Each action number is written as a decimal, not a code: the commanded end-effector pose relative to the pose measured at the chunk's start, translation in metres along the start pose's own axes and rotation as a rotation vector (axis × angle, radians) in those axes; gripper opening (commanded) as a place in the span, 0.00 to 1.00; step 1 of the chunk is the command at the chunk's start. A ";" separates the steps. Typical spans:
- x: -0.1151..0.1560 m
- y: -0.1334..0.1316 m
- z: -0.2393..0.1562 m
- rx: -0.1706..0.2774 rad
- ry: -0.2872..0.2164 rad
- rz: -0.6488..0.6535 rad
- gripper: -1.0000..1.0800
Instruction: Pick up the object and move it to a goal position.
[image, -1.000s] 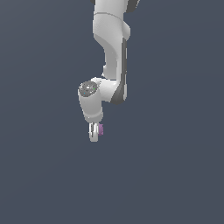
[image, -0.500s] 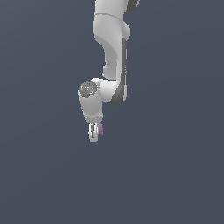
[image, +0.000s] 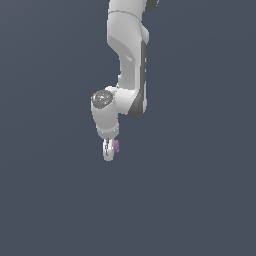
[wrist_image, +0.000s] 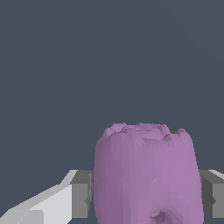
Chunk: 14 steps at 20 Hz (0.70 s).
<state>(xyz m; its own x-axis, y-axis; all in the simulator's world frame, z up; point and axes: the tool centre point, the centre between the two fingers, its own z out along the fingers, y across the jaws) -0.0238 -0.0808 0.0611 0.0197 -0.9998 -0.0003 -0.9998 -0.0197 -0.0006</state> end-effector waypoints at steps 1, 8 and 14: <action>-0.005 0.002 -0.008 0.001 -0.001 0.000 0.00; -0.031 0.013 -0.046 0.001 -0.001 0.000 0.00; -0.064 0.027 -0.097 0.000 -0.002 0.000 0.00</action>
<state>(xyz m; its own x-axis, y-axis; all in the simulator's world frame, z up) -0.0482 -0.0262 0.1440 0.0195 -0.9998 -0.0020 -0.9998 -0.0195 -0.0003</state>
